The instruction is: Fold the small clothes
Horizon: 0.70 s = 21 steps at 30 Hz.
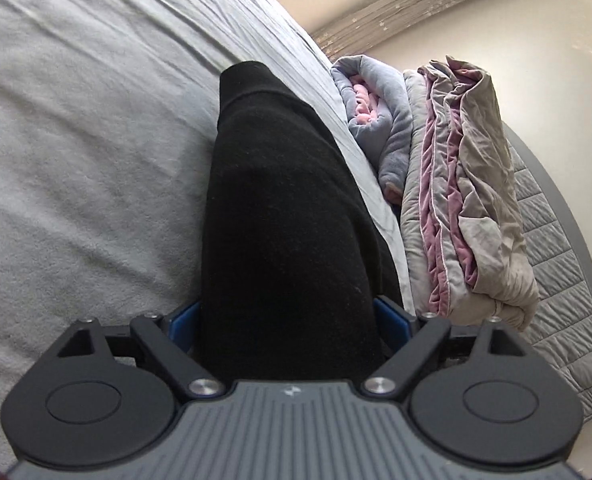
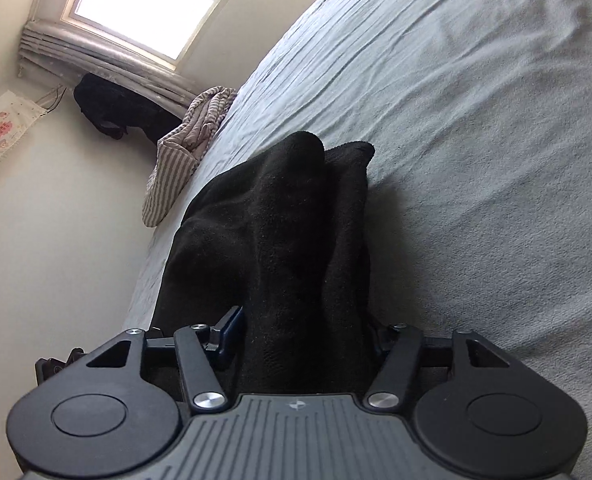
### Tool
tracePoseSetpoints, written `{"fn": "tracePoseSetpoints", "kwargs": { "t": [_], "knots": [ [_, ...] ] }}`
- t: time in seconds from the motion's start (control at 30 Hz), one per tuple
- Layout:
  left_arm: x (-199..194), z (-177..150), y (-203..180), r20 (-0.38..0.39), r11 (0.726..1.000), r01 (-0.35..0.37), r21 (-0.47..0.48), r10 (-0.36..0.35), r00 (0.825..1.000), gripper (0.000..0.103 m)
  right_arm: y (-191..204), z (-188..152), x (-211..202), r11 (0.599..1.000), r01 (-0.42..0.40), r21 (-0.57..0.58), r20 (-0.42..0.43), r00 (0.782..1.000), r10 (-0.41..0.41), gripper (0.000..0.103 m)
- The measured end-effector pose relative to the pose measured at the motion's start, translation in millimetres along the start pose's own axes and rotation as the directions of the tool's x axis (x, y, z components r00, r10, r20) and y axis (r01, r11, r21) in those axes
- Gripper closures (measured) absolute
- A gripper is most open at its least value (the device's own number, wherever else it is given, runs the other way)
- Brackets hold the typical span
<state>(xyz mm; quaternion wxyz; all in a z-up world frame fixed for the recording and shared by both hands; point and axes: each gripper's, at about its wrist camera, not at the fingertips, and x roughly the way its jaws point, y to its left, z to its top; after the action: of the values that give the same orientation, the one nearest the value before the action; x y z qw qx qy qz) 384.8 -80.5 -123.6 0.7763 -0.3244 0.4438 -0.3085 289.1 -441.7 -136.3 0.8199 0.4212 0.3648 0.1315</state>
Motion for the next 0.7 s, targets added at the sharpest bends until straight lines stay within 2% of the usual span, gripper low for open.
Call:
{"fn": "tracePoseSetpoints", "kwargs": {
  "t": [0.1,0.17,0.23,0.37,0.47,0.57,0.63,0.7],
  "knots": [
    [1,-1,1,0.008,1.000,0.009,0.004,-0.009,1.000,0.031,4,-5,5,1.000,-0.003,-0.004,0.022,1.000,0.003,0.054],
    [-2,-1,2,0.005,1.000,0.019,-0.003,-0.019,1.000,0.049,8,-10,3,1.000,0.005,-0.013,0.043,0.999,-0.005,0.060],
    [-12,-2,-1,0.007,0.999,0.034,-0.009,-0.034,0.999,0.053,15,-14,-4,1.000,0.000,-0.004,0.053,0.999,0.000,0.065],
    [-52,-4,-11,0.045,0.995,0.088,-0.036,-0.086,0.995,0.055,53,-27,-20,0.998,-0.016,-0.053,0.048,0.999,0.019,0.067],
    [-94,-5,-12,0.054,0.997,0.080,-0.012,-0.079,0.995,0.055,88,-44,-26,0.995,-0.029,-0.099,0.029,0.999,0.032,0.067],
    [-135,-9,-1,0.067,0.998,0.067,0.019,-0.068,0.995,0.054,113,-68,-24,0.989,-0.080,-0.122,0.021,0.996,0.083,0.067],
    [-154,-13,12,0.063,0.999,0.041,0.023,-0.042,0.997,0.052,121,-83,-14,0.987,-0.107,-0.117,-0.004,0.994,0.107,0.066],
    [-163,-18,28,0.043,0.996,-0.074,0.042,0.072,0.996,0.045,124,-97,2,0.989,-0.094,-0.111,-0.051,0.995,0.088,0.063]
  ]
}}
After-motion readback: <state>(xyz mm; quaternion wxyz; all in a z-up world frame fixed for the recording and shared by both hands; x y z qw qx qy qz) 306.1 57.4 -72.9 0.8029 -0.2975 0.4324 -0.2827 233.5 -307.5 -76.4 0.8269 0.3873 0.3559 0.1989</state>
